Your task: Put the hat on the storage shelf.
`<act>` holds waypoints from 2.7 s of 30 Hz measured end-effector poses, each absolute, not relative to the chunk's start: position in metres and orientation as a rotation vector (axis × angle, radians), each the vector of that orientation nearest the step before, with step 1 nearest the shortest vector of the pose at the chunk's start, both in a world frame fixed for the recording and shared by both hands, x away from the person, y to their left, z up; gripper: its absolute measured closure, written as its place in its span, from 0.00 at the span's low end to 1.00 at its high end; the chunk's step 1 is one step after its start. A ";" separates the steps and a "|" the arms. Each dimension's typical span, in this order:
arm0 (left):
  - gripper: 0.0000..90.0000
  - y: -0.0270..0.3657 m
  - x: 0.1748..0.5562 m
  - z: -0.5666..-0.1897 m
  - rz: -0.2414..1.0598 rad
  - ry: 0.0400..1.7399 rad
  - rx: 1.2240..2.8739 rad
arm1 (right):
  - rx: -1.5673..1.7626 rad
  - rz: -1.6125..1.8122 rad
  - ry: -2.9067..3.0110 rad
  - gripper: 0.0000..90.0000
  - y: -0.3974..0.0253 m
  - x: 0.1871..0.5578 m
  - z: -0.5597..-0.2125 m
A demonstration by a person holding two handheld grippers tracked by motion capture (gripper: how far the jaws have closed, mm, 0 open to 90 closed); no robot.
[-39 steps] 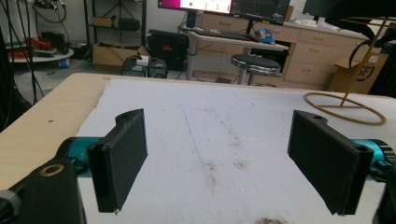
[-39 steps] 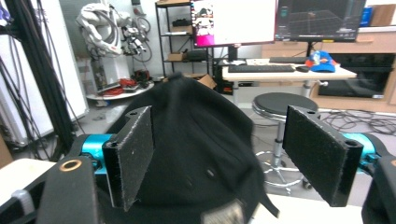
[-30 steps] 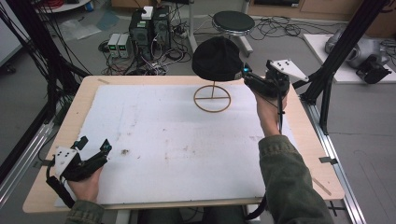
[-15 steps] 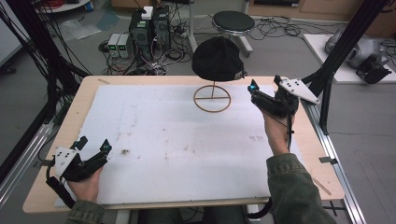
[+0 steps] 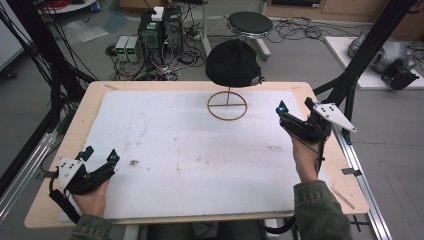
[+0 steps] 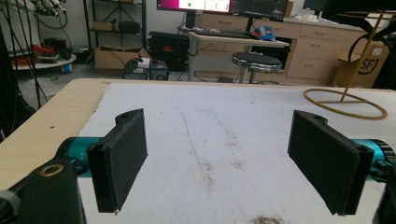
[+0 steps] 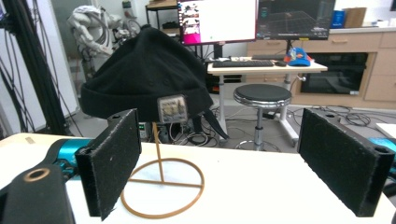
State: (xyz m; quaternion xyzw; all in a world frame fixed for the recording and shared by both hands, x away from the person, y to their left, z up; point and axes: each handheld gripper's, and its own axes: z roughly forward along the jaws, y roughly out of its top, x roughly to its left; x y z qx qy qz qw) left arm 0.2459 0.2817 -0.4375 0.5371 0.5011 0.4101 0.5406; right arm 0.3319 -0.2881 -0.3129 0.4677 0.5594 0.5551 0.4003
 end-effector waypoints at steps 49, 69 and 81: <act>0.22 0.284 0.247 -0.440 0.968 1.210 1.281 | 1.291 1.211 1.414 0.13 -0.320 0.293 -0.423; 0.22 0.285 0.247 -0.441 0.962 1.216 1.284 | 1.324 1.224 1.439 0.13 -0.323 0.294 -0.427; 0.22 0.287 0.248 -0.441 0.951 1.226 1.276 | 1.345 1.234 1.458 0.13 -0.324 0.295 -0.429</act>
